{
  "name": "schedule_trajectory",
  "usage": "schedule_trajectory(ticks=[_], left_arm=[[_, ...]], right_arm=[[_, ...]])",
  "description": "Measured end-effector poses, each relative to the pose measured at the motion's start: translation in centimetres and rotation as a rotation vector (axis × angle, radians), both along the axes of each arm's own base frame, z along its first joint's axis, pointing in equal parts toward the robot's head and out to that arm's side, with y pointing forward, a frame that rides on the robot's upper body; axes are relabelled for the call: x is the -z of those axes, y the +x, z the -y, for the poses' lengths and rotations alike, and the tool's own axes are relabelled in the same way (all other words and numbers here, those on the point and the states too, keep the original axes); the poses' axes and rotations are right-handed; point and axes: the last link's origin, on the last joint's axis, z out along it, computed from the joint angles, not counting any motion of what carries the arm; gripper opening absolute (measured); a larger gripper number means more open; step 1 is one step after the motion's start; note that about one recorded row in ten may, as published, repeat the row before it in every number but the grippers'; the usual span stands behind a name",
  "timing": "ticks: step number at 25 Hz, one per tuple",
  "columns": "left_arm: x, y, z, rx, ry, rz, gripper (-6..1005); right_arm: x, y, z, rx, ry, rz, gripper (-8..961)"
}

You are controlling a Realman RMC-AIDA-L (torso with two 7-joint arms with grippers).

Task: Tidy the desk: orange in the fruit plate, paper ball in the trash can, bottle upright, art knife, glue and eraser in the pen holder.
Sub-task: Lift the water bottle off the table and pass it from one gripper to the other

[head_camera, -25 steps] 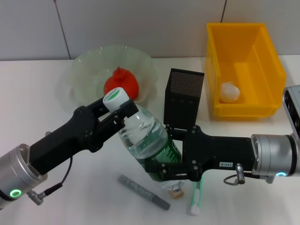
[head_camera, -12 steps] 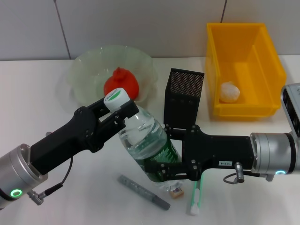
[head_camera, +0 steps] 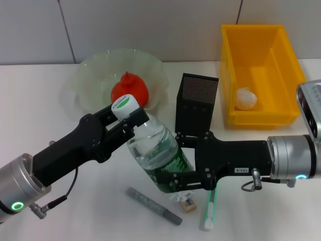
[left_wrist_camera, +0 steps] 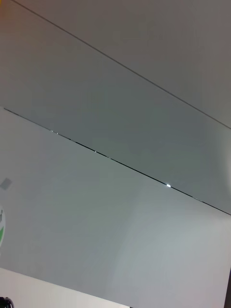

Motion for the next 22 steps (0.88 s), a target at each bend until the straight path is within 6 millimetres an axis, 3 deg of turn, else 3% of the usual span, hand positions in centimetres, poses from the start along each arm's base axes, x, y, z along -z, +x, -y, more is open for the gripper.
schedule_trajectory(ticks=[22], left_arm=[[-0.1, 0.1, -0.1, 0.000, 0.003, 0.001, 441]], right_arm=[[-0.9, -1.7, -1.3, -0.060, -0.028, 0.122, 773]])
